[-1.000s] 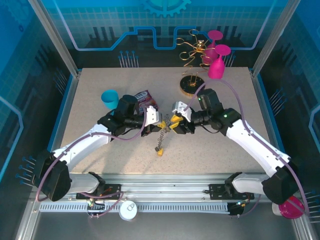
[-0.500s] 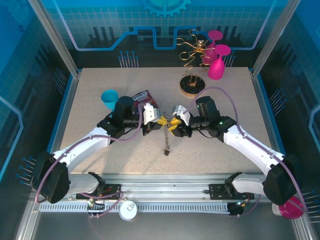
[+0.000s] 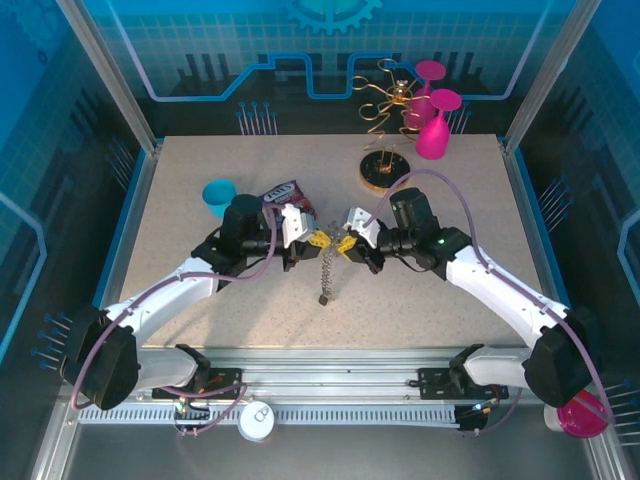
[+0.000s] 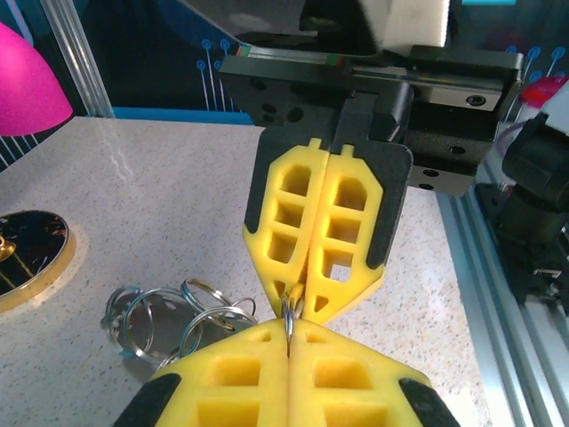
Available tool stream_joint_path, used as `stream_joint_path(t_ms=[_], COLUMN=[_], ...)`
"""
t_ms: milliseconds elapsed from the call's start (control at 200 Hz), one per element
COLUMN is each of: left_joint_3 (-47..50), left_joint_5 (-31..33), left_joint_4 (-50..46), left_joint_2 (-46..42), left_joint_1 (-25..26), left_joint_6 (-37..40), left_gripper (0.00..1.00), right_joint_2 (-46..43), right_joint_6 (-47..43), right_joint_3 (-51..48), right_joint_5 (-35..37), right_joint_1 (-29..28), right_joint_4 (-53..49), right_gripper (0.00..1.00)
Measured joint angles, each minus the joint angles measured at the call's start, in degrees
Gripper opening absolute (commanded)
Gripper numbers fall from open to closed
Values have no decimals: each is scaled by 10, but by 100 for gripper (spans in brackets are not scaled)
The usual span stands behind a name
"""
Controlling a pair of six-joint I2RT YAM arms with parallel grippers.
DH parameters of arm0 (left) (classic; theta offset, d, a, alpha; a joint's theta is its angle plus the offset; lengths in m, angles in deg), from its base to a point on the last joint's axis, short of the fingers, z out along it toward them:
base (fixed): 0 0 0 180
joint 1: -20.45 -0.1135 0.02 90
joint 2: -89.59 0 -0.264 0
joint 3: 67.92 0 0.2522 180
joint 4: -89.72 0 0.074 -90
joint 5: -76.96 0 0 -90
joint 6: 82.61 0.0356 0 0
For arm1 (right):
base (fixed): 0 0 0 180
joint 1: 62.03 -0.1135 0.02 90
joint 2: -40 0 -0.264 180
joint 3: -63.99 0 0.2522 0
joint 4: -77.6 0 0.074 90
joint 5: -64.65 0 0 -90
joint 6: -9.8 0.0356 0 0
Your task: Put the keys on the keyring
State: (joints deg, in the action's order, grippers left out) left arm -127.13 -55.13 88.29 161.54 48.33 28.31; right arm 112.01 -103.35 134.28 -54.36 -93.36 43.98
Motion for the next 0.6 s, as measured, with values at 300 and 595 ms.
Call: stream_joint_path(t_ms=[300,595], left_joint_3=[5,11], left_joint_5=[-39,-43], left_joint_4=[64,82], left_joint_2=[0,1], left_joint_1=[-5,-6], left_joint_6=[-65,-71], left_gripper=[0,0], right_joint_2=[51,44], right_joint_6=[-56,-60], right_joint_3=[86,90], right_joint_5=[17,21], right_joint_1=[-45,-39], right_joint_4=[-75,-93], right_gripper=[0,8])
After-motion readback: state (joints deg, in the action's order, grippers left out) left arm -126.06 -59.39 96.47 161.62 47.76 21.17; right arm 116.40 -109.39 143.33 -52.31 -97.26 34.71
